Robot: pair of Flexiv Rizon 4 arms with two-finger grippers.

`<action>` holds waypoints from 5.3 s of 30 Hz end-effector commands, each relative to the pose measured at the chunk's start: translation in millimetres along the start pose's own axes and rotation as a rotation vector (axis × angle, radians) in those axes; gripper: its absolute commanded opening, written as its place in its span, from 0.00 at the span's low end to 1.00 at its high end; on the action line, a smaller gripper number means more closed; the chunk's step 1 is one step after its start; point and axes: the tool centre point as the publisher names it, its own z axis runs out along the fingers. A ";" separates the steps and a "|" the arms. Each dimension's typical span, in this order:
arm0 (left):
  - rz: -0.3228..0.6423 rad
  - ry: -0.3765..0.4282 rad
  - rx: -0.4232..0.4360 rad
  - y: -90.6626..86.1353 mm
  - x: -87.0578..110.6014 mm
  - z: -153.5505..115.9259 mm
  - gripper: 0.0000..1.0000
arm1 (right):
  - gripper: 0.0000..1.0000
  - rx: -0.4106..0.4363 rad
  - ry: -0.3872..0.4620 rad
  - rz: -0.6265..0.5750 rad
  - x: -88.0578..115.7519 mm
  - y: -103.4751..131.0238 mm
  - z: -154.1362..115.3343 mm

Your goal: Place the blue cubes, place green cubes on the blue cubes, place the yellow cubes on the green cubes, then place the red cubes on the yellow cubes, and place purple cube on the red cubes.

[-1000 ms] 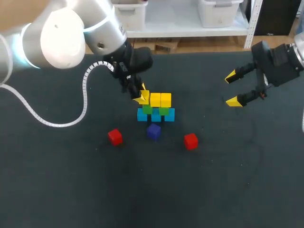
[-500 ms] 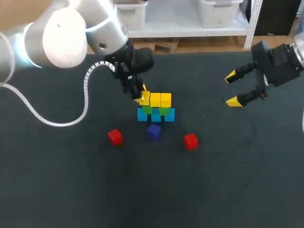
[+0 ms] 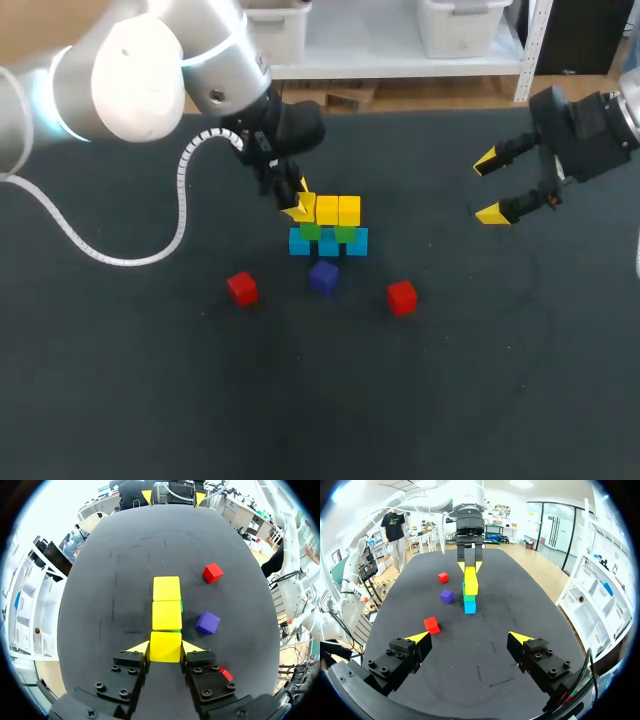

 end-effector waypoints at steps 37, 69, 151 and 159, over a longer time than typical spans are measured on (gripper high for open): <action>-0.001 0.015 0.020 3.8 0.1 3.5 0.44 | 1.00 -0.001 -0.003 -0.001 0.4 -1.0 1.1; 0.008 0.025 -0.087 -12.5 40.2 -45.0 0.00 | 1.00 -0.001 -0.003 -0.001 0.4 -1.0 1.1; -0.205 -0.004 -0.074 -95.9 73.8 -31.0 1.00 | 1.00 -0.001 -0.003 -0.001 0.4 -1.0 1.1; -0.411 -0.092 -0.162 -116.6 70.5 -19.9 1.00 | 1.00 -0.001 -0.003 -0.001 0.4 -1.0 1.1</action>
